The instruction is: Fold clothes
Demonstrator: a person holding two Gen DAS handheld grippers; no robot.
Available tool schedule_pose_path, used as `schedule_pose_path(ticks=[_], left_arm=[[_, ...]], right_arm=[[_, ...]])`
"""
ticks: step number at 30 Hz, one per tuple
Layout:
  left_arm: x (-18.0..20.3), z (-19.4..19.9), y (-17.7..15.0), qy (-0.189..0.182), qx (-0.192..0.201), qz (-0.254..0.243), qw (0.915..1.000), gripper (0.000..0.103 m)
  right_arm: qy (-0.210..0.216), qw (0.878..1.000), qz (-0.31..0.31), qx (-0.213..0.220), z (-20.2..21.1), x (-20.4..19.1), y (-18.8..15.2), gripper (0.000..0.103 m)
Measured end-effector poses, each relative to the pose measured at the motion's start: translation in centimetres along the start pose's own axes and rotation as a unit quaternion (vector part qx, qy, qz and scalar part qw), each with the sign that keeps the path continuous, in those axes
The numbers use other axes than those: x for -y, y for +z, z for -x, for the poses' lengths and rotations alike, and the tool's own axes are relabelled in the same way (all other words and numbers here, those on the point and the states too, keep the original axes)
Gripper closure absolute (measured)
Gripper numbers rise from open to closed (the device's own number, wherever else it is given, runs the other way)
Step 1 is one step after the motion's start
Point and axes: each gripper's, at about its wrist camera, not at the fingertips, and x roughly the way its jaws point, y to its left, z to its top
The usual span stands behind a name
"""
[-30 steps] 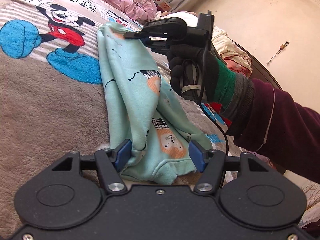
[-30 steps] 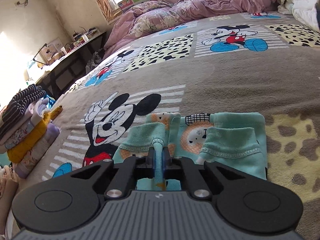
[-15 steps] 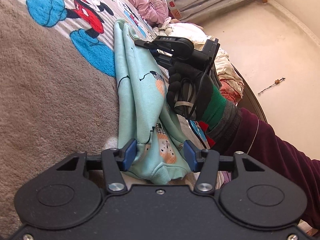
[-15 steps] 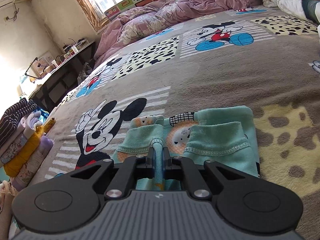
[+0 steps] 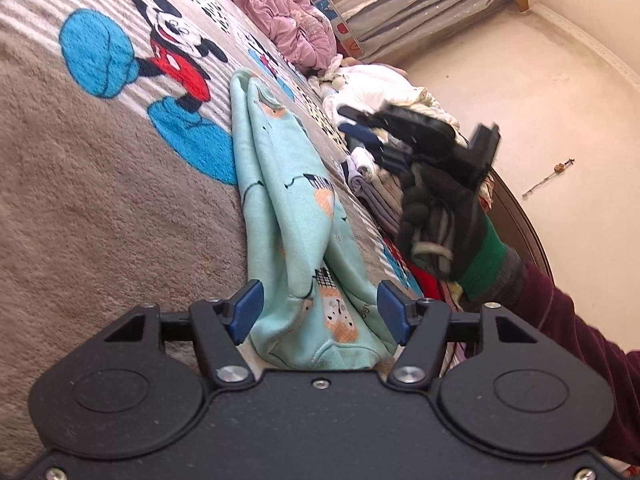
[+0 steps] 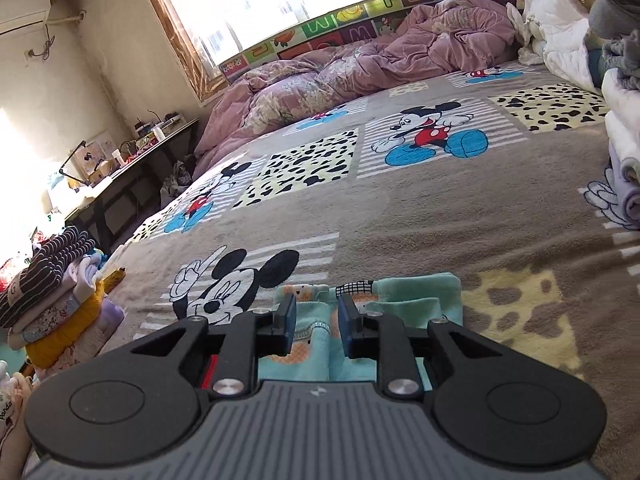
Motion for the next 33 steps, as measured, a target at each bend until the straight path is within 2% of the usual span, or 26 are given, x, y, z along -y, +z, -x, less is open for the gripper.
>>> schedule_pose_path(ticks=[4, 6, 8, 12, 13, 15, 18, 20, 21, 22, 23, 26, 29, 33], left_arm=[[-0.9, 1.0, 0.4, 0.011, 0.035, 0.038, 0.9986, 0.036], [-1.2, 0.9, 0.3, 0.015, 0.038, 0.055, 0.9976, 0.036], [-1.4, 0.7, 0.1, 0.021, 0.041, 0.069, 0.9965, 0.036], [-1.4, 0.2, 0.0, 0.032, 0.048, 0.092, 0.9941, 0.034], [-1.2, 0.0, 0.0, 0.040, 0.048, 0.094, 0.9936, 0.034], [-0.4, -0.8, -0.2, 0.064, 0.043, 0.074, 0.9943, 0.035], [0.6, -2.1, -0.7, 0.084, 0.029, 0.055, 0.9945, 0.037], [1.0, -2.9, -1.0, 0.090, 0.019, 0.048, 0.9946, 0.044], [1.1, -3.3, -1.3, 0.095, 0.013, 0.049, 0.9942, 0.051], [1.1, -3.5, -1.4, 0.104, 0.014, 0.049, 0.9933, 0.054], [1.0, -3.3, -1.4, 0.100, 0.016, 0.057, 0.9932, 0.055], [0.3, -2.7, -1.4, 0.083, 0.025, 0.089, 0.9922, 0.055], [-0.2, -2.2, -1.4, 0.064, 0.038, 0.129, 0.9889, 0.050], [-0.9, -2.2, -1.4, 0.066, 0.056, 0.173, 0.9811, 0.052]], right_arm=[[0.006, 0.999, -0.048, 0.004, 5.9, 2.5, -4.1, 0.059], [0.006, 0.996, -0.084, 0.002, 8.5, 4.1, -6.7, 0.057], [0.012, 0.990, -0.139, 0.004, 11.2, 6.1, -9.9, 0.047], [0.045, 0.969, -0.242, -0.001, 14.4, 8.9, -15.7, 0.039], [0.056, 0.963, -0.263, -0.003, 14.8, 9.4, -17.0, 0.039], [0.074, 0.959, -0.272, -0.001, 15.0, 9.3, -18.6, 0.040], [0.079, 0.960, -0.269, 0.002, 14.7, 8.8, -19.5, 0.041], [0.081, 0.957, -0.279, 0.005, 14.3, 8.8, -19.7, 0.041], [0.082, 0.955, -0.283, 0.005, 14.1, 8.8, -19.8, 0.042], [0.086, 0.955, -0.286, 0.000, 13.8, 8.7, -19.9, 0.047], [0.089, 0.954, -0.288, -0.004, 13.6, 8.5, -20.1, 0.054], [0.104, 0.944, -0.313, -0.005, 13.2, 8.7, -21.0, 0.065], [0.116, 0.938, -0.328, 0.007, 13.5, 8.9, -21.7, 0.065], [0.124, 0.933, -0.337, 0.022, 13.7, 8.9, -22.5, 0.065]])
